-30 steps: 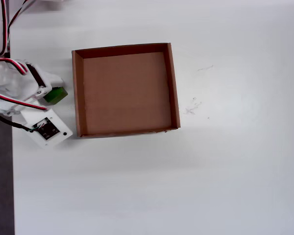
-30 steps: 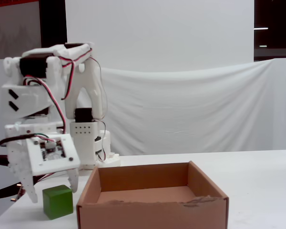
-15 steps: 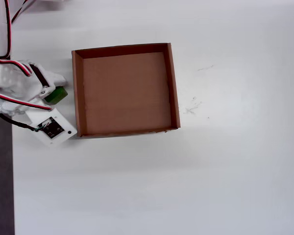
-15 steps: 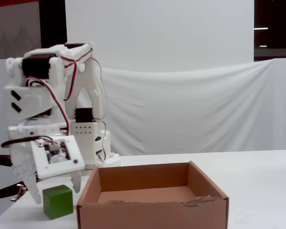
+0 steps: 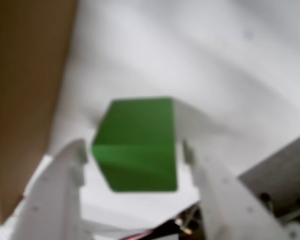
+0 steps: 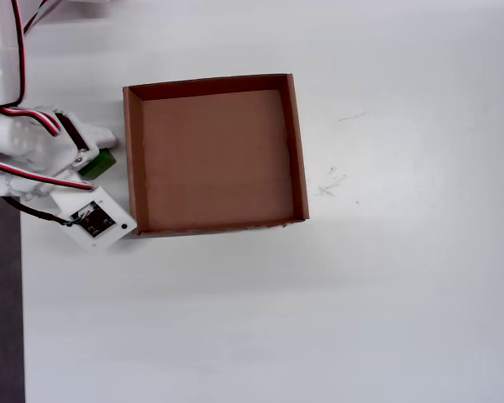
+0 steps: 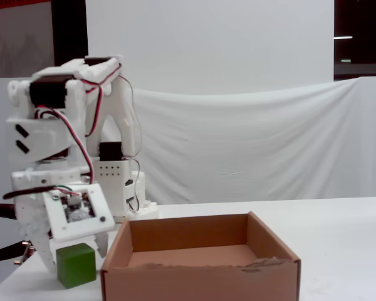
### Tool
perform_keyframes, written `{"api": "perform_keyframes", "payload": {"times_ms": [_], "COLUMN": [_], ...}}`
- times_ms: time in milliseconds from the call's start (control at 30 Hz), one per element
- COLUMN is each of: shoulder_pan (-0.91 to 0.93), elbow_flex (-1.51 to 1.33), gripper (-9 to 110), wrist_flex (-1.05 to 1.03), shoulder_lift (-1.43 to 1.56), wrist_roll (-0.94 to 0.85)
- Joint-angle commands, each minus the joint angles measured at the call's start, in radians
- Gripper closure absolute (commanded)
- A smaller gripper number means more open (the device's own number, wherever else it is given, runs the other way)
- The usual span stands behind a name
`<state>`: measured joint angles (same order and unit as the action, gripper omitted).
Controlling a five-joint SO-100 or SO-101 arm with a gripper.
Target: Grasp a green cube and put it in a box.
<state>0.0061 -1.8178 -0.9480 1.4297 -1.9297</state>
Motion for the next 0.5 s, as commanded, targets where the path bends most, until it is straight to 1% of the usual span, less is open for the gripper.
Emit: {"api": "perform_keyframes", "payload": {"times_ms": [0,467], "shoulder_pan": [-0.009,-0.003], "elbow_flex": [0.034,0.034], "gripper": [76,82], "wrist_flex": [0.017,0.044], "shoulder_lift": [0.006,-0.014], "wrist_roll": [-0.026,-0.028]}}
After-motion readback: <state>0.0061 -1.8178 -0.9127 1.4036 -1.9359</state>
